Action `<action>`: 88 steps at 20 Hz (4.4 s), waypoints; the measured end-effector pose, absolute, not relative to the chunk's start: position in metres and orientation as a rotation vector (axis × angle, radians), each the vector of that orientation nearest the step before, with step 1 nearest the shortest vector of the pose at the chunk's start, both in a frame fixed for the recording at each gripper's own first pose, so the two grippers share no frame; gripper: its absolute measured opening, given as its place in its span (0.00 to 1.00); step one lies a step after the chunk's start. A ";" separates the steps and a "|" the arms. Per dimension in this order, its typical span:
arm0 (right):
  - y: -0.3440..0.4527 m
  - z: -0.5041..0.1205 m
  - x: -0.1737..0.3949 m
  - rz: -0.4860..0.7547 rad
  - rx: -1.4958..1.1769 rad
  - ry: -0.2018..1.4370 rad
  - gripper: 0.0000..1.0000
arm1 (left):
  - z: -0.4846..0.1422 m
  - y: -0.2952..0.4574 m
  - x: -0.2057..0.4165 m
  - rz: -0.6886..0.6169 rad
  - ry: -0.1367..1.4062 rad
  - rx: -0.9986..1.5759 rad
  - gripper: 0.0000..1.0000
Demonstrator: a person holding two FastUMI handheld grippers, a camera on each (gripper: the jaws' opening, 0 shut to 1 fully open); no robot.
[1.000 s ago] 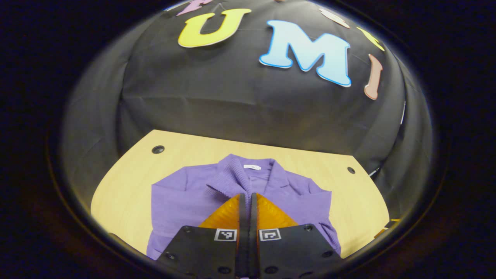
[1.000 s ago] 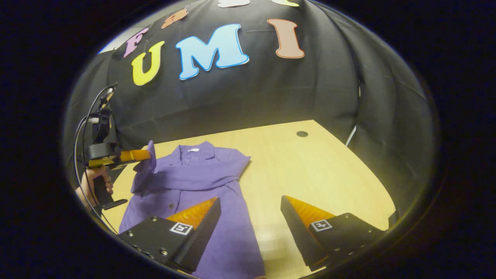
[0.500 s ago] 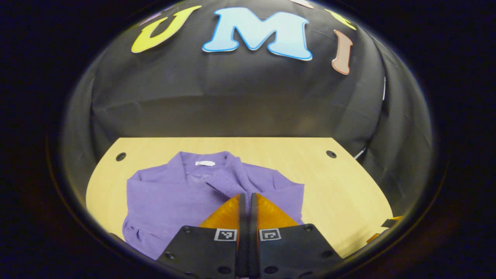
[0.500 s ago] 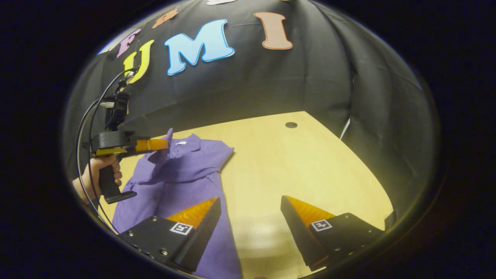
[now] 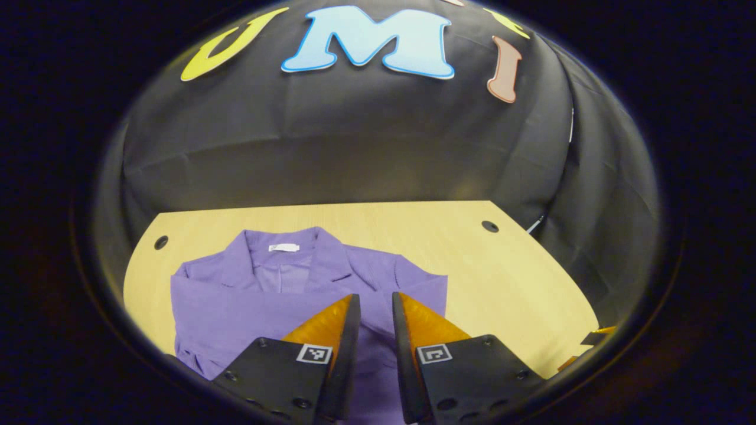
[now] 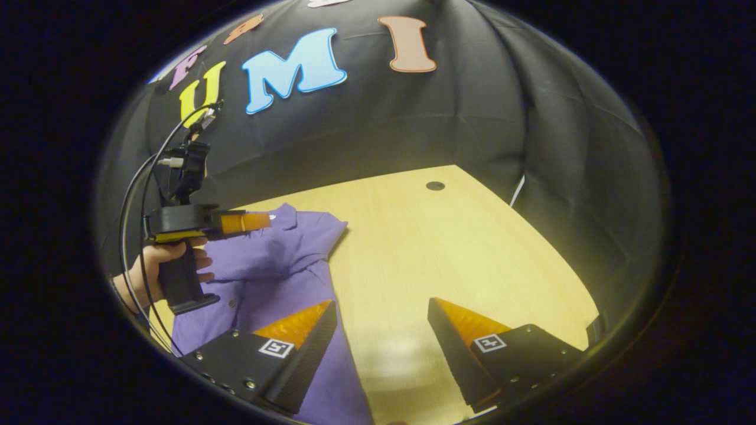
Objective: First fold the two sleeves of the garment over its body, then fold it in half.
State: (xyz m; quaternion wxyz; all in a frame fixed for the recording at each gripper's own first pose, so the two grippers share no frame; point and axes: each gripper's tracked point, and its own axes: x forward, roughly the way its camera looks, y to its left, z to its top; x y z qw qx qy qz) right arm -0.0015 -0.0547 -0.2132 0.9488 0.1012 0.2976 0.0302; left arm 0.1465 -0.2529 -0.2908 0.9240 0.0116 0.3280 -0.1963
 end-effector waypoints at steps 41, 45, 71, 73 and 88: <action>0.003 -0.313 -0.169 -0.069 0.154 0.811 0.93 | -0.352 0.173 -0.202 -0.185 0.874 -0.018 0.98; 0.004 -0.322 -0.171 -0.066 0.172 0.837 0.93 | -0.360 0.173 -0.214 -0.192 0.880 0.027 0.94; 0.049 -0.316 -0.174 -0.011 0.292 0.870 0.06 | -0.355 0.114 -0.223 -0.208 0.930 -0.104 0.09; 0.049 -0.299 -0.171 0.002 0.322 0.837 0.06 | -0.340 0.111 -0.218 -0.224 0.902 -0.135 0.08; 0.066 -0.158 -0.081 0.167 0.385 0.602 0.05 | -0.214 0.067 -0.112 -0.290 0.673 -0.254 0.08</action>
